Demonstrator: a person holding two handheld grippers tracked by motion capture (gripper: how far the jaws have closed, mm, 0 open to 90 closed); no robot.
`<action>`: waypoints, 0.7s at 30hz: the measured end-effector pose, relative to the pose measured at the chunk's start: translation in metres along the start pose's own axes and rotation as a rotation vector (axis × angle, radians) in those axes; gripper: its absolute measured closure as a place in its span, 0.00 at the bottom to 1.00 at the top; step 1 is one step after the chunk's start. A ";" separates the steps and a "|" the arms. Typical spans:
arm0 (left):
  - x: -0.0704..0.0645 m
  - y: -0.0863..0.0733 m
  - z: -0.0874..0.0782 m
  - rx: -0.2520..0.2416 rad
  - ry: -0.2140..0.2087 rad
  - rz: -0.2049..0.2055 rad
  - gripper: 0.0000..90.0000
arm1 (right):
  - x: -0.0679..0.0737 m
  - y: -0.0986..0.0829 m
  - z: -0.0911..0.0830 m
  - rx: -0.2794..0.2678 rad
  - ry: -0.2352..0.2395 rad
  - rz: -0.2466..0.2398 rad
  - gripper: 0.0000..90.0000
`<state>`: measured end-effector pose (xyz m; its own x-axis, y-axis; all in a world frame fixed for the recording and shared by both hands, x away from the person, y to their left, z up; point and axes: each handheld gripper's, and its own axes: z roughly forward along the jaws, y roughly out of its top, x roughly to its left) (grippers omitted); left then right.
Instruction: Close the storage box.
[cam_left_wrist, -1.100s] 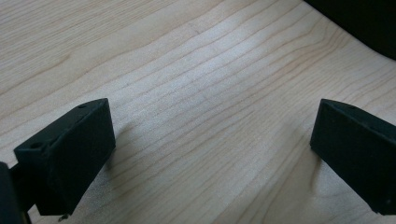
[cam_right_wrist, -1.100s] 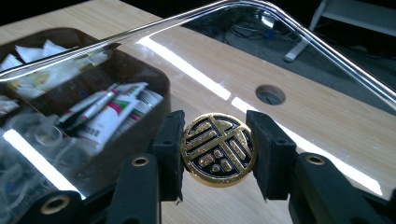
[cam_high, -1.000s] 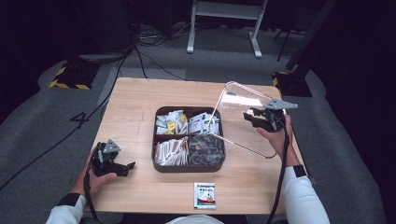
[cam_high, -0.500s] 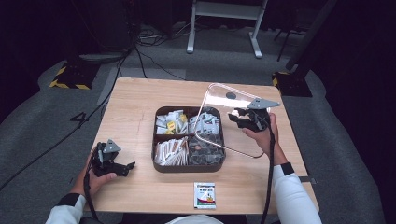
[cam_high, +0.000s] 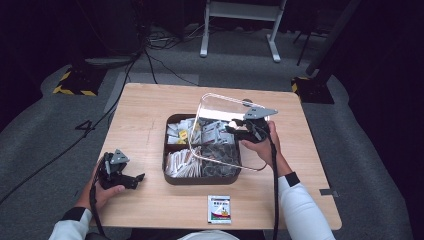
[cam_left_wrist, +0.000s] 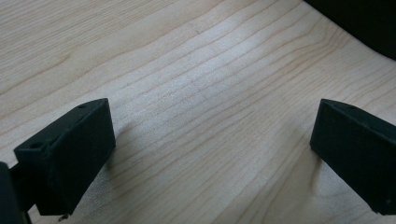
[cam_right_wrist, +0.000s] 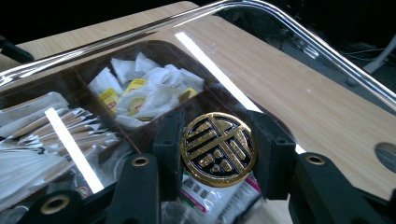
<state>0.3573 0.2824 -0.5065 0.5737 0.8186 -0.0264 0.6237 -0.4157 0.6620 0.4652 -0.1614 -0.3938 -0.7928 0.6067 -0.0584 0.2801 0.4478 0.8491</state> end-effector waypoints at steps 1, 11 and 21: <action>0.000 0.000 0.000 0.000 -0.001 -0.001 0.00 | 0.002 0.000 0.002 0.001 0.004 -0.002 0.66; 0.000 0.000 0.000 0.000 -0.001 0.000 0.00 | 0.020 0.005 0.025 0.030 0.040 -0.027 0.66; 0.000 0.000 0.000 0.000 0.000 -0.001 0.00 | 0.035 0.009 0.044 0.055 0.078 -0.056 0.66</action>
<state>0.3573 0.2823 -0.5065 0.5736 0.8187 -0.0271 0.6239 -0.4152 0.6620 0.4640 -0.1074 -0.4118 -0.8473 0.5275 -0.0622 0.2616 0.5164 0.8154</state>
